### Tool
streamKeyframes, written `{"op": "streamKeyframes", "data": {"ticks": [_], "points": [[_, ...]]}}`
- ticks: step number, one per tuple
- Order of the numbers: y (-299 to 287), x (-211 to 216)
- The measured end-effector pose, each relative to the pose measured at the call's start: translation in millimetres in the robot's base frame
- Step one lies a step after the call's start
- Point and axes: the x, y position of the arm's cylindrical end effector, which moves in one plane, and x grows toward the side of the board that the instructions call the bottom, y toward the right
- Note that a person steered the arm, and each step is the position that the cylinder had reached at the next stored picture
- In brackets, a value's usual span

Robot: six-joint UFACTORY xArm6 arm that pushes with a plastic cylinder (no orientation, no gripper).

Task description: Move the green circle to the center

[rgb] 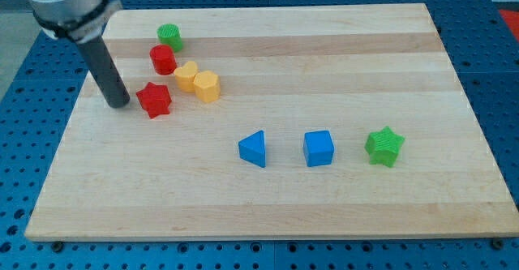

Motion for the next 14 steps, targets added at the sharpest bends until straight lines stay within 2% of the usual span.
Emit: {"op": "streamKeyframes", "data": {"ticks": [1,2,3,4,7,10,13,14], "points": [[-20,-48],[-22,-106],[-13,-143],[1,-143],[98,-122],[155,-80],[248,-50],[252,-41]]}}
